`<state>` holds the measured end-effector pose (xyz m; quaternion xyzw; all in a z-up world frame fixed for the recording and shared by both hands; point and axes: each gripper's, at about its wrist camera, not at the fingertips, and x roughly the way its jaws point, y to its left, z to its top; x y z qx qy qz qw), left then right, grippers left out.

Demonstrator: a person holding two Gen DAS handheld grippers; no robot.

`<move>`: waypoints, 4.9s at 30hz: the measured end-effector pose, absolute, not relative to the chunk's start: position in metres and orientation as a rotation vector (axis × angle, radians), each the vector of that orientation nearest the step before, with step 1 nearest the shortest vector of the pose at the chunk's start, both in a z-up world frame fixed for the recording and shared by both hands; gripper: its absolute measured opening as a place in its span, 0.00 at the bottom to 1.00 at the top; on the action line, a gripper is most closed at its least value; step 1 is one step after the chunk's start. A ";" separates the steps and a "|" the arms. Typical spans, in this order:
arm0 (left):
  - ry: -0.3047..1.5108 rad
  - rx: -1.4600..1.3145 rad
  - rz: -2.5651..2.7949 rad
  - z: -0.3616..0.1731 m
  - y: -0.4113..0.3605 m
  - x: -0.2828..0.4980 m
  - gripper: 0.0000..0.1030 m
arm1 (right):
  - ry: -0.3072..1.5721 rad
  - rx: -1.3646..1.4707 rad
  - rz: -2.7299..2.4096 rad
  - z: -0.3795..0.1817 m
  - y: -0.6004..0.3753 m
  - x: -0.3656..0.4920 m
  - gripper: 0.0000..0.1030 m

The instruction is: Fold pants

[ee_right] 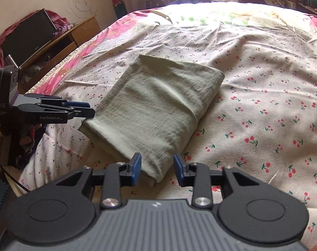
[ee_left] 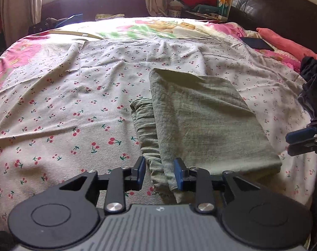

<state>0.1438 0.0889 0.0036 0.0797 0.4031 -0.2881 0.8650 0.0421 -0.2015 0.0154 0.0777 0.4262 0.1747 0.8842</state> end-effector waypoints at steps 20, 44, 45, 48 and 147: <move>0.776 0.043 -0.534 -0.005 0.096 0.133 0.22 | 0.968 0.308 0.207 0.001 -0.097 0.232 0.04; 0.678 0.103 -0.609 0.051 0.079 0.172 0.26 | 0.829 0.390 0.179 0.008 -0.189 0.089 0.41; 0.679 0.118 -0.662 0.049 0.057 0.179 0.27 | 0.854 0.439 0.180 -0.002 -0.197 0.087 0.41; 0.724 0.177 -0.762 0.036 0.001 0.196 0.28 | 0.910 0.623 0.227 -0.029 -0.212 0.084 0.41; 0.915 0.055 -0.461 -0.029 0.099 0.198 0.71 | 0.876 0.703 0.335 -0.060 -0.210 0.165 0.52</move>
